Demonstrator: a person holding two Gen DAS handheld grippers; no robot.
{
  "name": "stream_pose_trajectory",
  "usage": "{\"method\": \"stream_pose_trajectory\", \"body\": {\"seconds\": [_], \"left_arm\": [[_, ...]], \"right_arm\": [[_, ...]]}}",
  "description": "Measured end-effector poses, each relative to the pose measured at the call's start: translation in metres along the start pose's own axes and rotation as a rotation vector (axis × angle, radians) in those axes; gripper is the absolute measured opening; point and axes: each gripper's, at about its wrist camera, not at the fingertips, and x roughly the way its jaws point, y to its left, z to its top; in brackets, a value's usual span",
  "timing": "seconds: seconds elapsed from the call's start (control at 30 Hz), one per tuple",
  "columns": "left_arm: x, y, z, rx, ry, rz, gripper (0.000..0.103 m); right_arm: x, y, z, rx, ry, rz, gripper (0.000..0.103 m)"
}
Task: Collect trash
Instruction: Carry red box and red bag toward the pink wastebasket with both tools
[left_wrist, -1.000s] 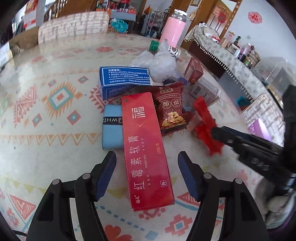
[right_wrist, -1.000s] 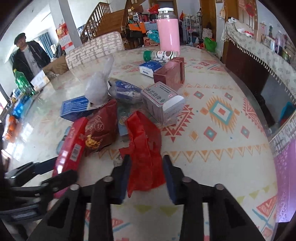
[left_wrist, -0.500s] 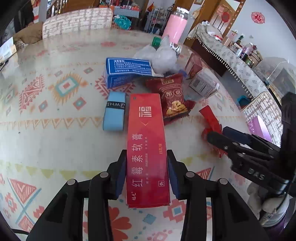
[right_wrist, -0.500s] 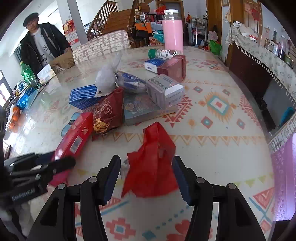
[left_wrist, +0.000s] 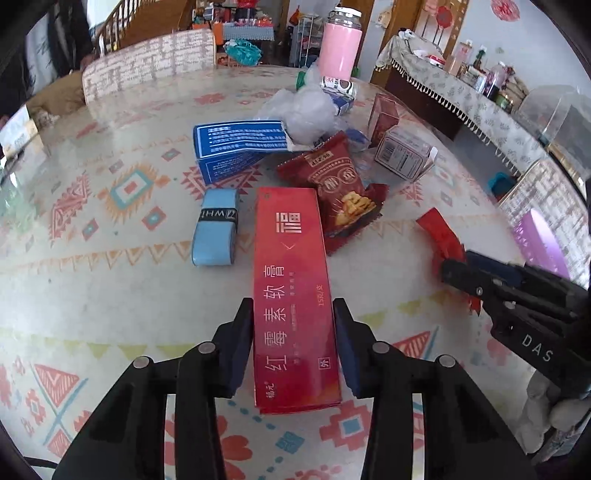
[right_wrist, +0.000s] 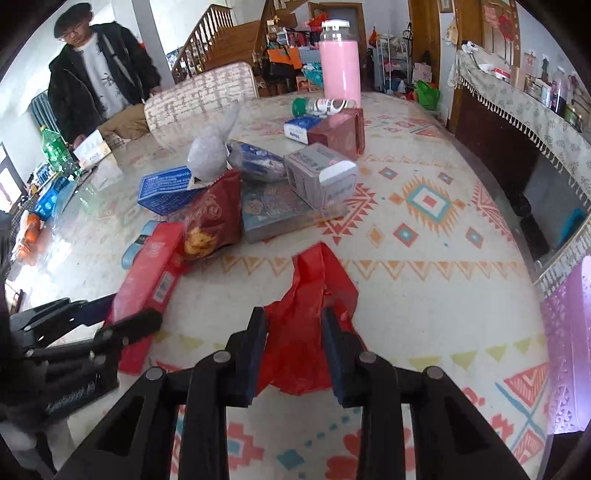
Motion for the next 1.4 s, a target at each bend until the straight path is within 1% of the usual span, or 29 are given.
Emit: {"method": "stream_pose_trajectory", "body": {"seconds": [0.2, 0.47, 0.73, 1.0, 1.23, 1.4], "left_arm": [[-0.003, -0.002, -0.002, 0.002, 0.003, 0.002, 0.039], [-0.005, -0.01, -0.005, 0.012, -0.001, 0.001, 0.039], [-0.022, -0.022, -0.006, 0.043, -0.049, 0.009, 0.039], [-0.026, -0.02, -0.011, 0.025, -0.045, -0.026, 0.039], [-0.044, -0.039, -0.018, 0.087, -0.081, -0.001, 0.039], [-0.051, -0.051, -0.021, 0.117, -0.085, -0.022, 0.039]], "right_arm": [[-0.011, -0.009, -0.005, 0.006, -0.004, -0.003, 0.032], [-0.016, -0.019, -0.013, 0.028, -0.016, 0.002, 0.031], [-0.028, -0.031, -0.02, 0.065, -0.04, -0.001, 0.029], [-0.037, -0.043, -0.027, 0.095, -0.049, -0.002, 0.029], [-0.049, -0.046, -0.033, 0.106, -0.065, 0.008, 0.028], [-0.065, -0.049, -0.036, 0.116, -0.088, 0.018, 0.028]]}}
